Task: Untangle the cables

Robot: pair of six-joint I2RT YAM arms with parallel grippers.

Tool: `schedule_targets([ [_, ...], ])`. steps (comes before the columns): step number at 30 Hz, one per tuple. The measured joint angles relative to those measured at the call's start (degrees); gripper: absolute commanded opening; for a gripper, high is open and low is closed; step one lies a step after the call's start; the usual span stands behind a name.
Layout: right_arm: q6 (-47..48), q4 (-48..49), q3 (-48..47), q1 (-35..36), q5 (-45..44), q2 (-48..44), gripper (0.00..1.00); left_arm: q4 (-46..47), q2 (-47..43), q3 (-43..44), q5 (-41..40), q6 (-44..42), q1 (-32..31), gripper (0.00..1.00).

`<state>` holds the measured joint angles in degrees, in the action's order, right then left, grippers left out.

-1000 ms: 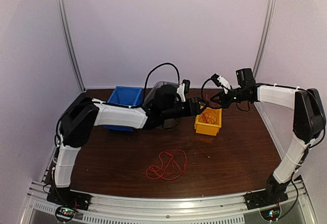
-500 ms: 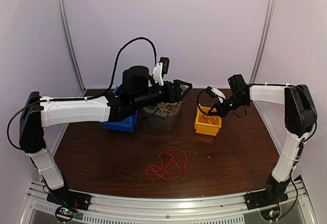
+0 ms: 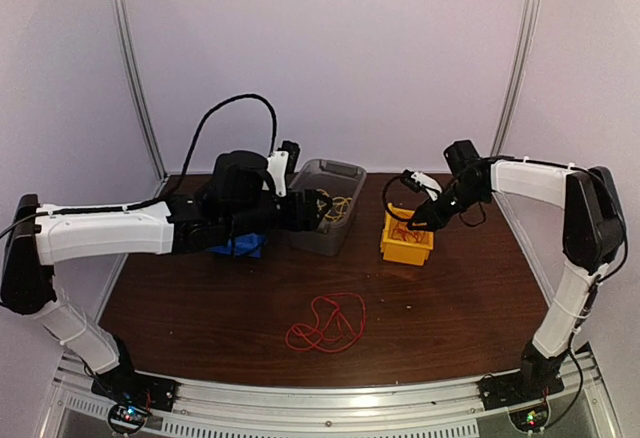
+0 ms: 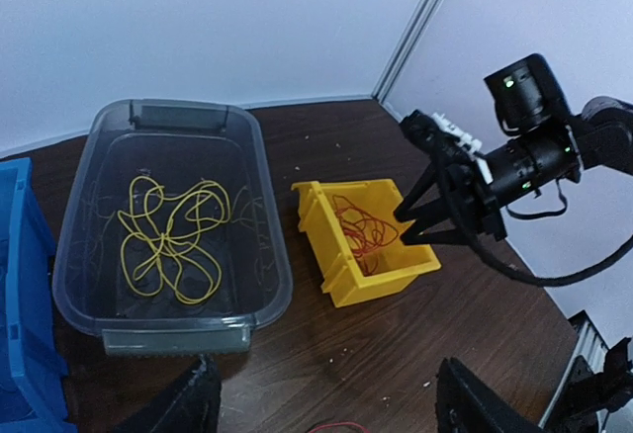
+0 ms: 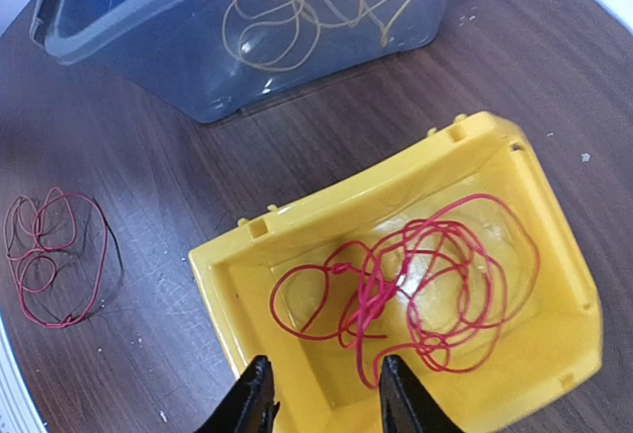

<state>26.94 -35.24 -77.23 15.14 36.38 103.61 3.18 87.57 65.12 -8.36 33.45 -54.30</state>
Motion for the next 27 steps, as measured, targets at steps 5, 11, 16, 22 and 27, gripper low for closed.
schedule_targets([
  [5, -1.25, 0.76, 0.07, -0.02, -5.57, -10.78, 0.49, -5.29, -3.54, -2.54, -1.66, -2.69, 0.0, 0.73],
  [11, -1.46, 5.49, 6.29, 1.68, -4.0, -25.81, 0.46, -9.05, -5.51, -10.29, 3.65, -5.4, 0.0, 0.58],
  [16, 2.29, 5.53, 12.81, 12.74, -0.66, -26.38, 0.48, -10.91, -5.51, -16.2, 11.02, -5.14, -0.09, 0.54],
  [22, 5.44, 4.96, 18.75, 26.29, -0.42, -18.93, 0.59, -8.85, -5.53, -22.86, 14.88, -1.03, -0.13, 0.59],
  [27, 4.7, 7.02, 21.59, 34.62, -2.43, -15.82, 0.61, -8.04, -7.91, -27.63, 12.52, 3.63, -0.13, 0.67],
])
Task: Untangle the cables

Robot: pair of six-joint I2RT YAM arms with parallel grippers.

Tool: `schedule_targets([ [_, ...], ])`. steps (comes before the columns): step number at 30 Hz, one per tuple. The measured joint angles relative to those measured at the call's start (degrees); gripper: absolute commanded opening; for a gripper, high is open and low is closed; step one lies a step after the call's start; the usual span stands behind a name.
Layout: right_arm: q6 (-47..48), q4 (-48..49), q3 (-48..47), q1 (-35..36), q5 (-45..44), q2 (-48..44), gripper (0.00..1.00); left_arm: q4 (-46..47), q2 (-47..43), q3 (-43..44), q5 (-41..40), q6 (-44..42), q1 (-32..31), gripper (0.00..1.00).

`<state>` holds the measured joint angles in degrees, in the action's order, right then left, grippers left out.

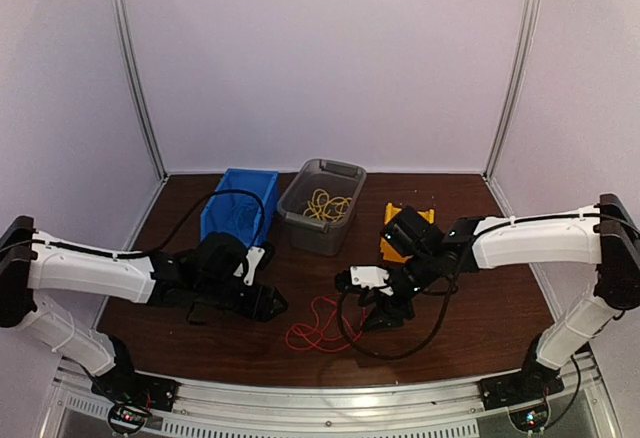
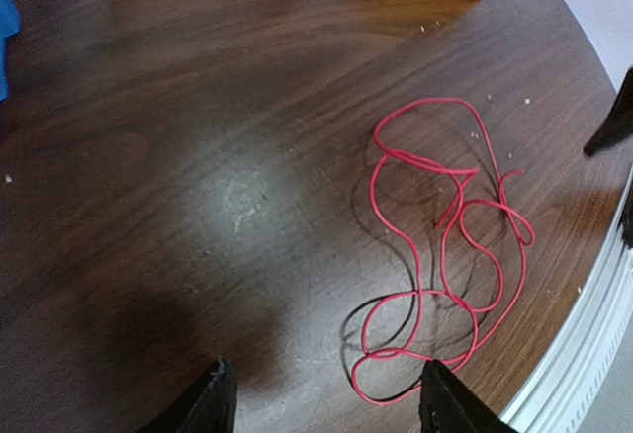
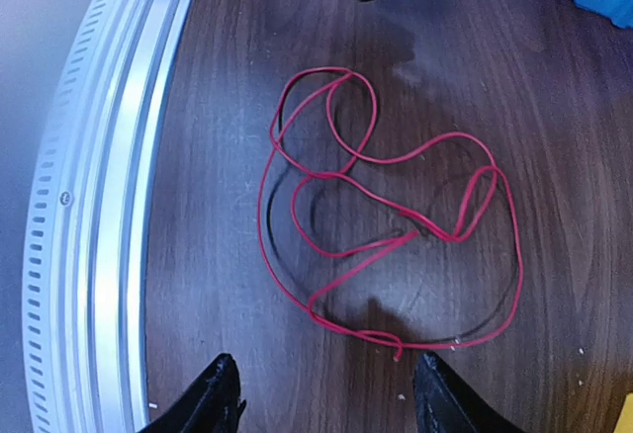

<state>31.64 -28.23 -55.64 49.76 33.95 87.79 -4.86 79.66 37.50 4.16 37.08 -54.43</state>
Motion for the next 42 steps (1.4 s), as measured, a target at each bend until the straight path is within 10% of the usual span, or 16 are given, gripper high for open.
schedule_targets([
  [8, -5.09, 4.33, -1.77, 6.51, -5.6, 11.54, 0.55, 0.5, -9.62, -0.7, -8.35, 4.79, 0.0, 0.67],
  [15, -8.0, 5.01, -3.32, 6.49, -8.11, 13.11, 0.0, 0.66, -14.16, -3.28, -12.81, 6.95, 0.0, 0.68],
  [31, -0.7, -10.36, -35.15, 2.62, -12.26, -6.67, 0.0, 18.4, -7.5, -3.41, -8.92, -3.34, -0.9, 0.72],
  [42, -1.64, -9.88, -34.99, -1.97, -9.16, -6.95, 0.0, 48.68, -4.81, -5.25, -0.74, -9.16, -3.45, 0.72],
])
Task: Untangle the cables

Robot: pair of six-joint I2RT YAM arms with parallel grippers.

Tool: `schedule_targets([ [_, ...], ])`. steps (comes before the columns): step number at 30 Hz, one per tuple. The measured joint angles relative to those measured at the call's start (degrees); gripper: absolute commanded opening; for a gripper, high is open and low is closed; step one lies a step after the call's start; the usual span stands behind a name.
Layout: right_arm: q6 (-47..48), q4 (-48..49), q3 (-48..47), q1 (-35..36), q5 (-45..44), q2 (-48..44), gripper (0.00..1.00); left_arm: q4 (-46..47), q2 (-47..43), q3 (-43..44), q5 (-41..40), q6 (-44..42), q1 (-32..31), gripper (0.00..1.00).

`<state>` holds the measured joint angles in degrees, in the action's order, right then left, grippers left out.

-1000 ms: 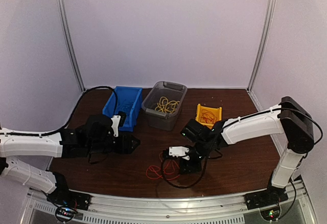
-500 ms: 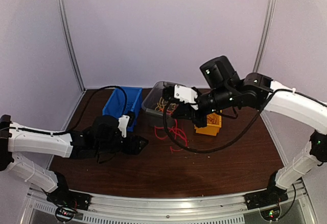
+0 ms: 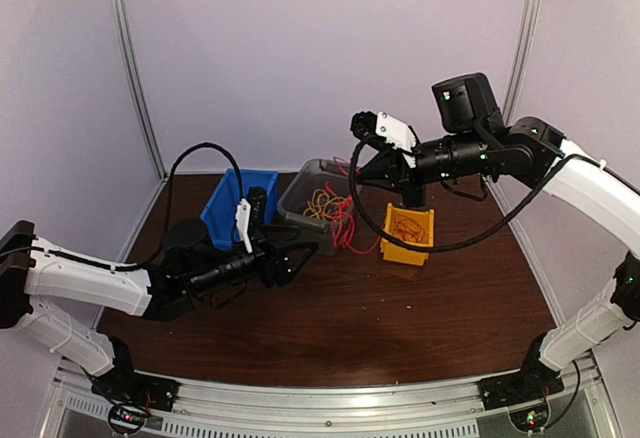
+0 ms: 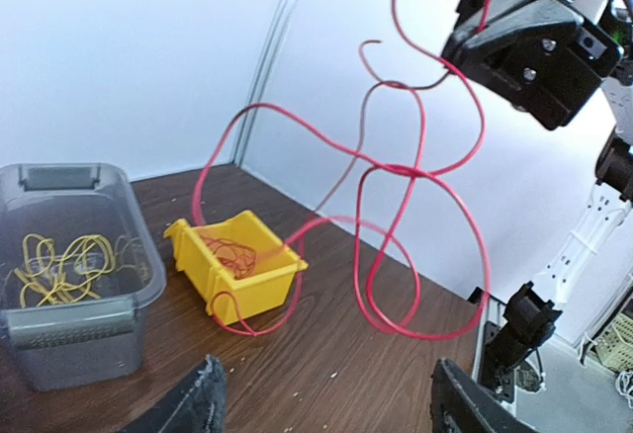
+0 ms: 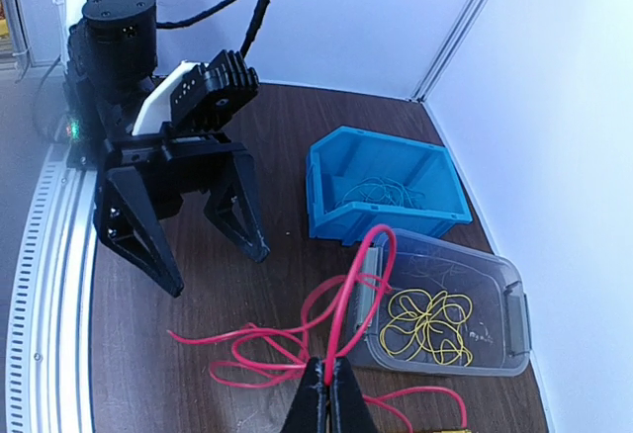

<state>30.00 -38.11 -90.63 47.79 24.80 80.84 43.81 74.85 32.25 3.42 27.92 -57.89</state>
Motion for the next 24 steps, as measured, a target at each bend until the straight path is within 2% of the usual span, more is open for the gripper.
schedule_targets([
  [3, -1.01, 0.11, -0.02, -0.24, 1.44, 0.24, 0.0, 7.37, 4.7, -0.07, 1.01, 0.76, -0.44, 0.72],
  [7, -1.77, 0.24, 0.11, -0.31, 2.78, 0.17, 0.0, 10.75, 6.14, 0.0, -0.46, 2.54, -0.46, 0.62],
  [9, -1.77, 0.37, 0.5, -0.31, 3.23, 0.13, 0.0, 12.07, 6.14, 0.79, -0.13, 3.3, -0.46, 0.64],
  [11, -1.73, 0.42, 1.14, -0.31, 3.56, 0.04, 0.0, 11.87, 6.36, 2.91, 0.5, 3.89, -0.46, 0.69],
  [12, -1.73, 0.39, 1.51, -0.31, 3.76, 0.0, 0.0, 11.5, 6.8, 4.55, 0.68, 4.22, -0.46, 0.69],
  [14, -1.7, 0.33, 2.14, -0.31, 4.15, 0.0, 0.0, 10.45, 8.26, 8.52, 0.66, 4.92, -0.46, 0.63],
  [17, -1.75, 0.26, 2.4, -0.33, 4.94, 0.0, 0.0, 8.61, 10.97, 13.14, 0.68, 4.35, -0.46, 0.61],
  [22, -1.77, 0.2, 2.4, -0.33, 5.2, -0.48, 0.0, 4.94, 13.09, 14.34, 1.55, 2.78, -0.15, 0.5],
  [24, -1.75, 0.13, 2.4, -0.35, 5.2, -0.9, 0.0, 3.43, 13.09, 14.36, 1.86, 3.17, 0.17, 0.53],
])
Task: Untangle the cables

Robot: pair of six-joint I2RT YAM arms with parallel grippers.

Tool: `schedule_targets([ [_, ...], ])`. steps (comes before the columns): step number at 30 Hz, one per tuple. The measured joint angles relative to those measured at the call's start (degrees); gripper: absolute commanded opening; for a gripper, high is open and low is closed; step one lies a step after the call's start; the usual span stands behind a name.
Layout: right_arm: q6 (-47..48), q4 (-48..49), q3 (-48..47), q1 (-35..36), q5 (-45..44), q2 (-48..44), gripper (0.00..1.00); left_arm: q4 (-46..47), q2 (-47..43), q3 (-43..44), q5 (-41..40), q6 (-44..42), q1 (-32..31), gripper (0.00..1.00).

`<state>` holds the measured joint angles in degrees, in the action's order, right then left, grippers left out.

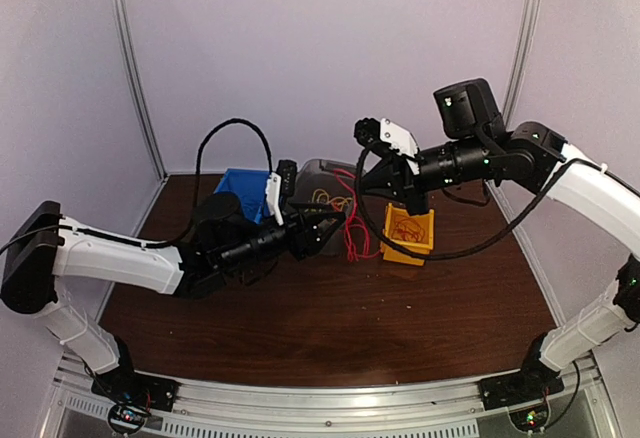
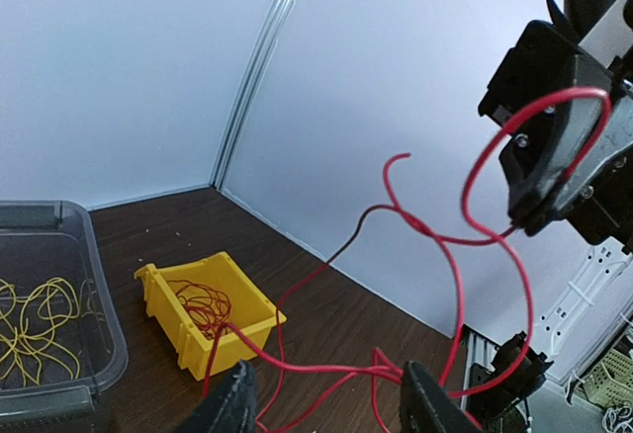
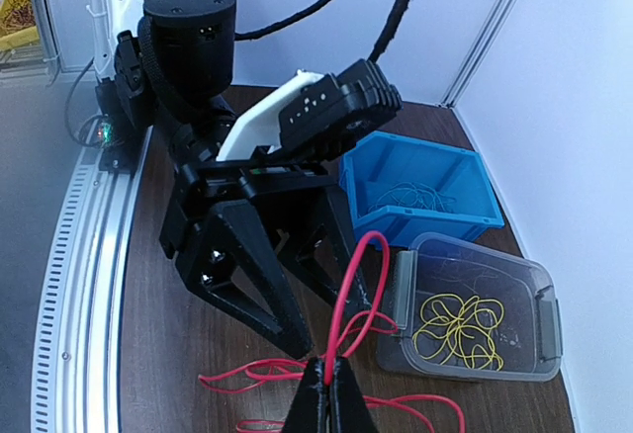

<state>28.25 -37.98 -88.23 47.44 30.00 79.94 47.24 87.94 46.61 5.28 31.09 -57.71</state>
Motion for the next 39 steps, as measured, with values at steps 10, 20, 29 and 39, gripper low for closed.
schedule_targets([
  [10, 0.7, 0.02, 0.96, -0.02, 0.92, -1.51, 0.0, -3.32, 0.87, 1.66, 3.65, 10.75, 2.8, 0.57],
  [20, 1.6, 0.28, 5.44, -0.02, 0.55, -1.75, 0.0, 7.98, 9.16, 4.81, 13.86, 21.99, 4.42, 0.68],
  [29, 1.4, 0.02, 5.64, -0.35, 0.57, -2.93, 0.0, 11.47, 12.55, 5.62, 16.55, 28.52, 5.29, 0.21],
  [39, 1.44, 2.14, 10.62, -3.28, 0.72, -6.27, 0.03, 12.33, 7.98, 0.07, 13.27, 25.97, 5.9, 0.0],
])
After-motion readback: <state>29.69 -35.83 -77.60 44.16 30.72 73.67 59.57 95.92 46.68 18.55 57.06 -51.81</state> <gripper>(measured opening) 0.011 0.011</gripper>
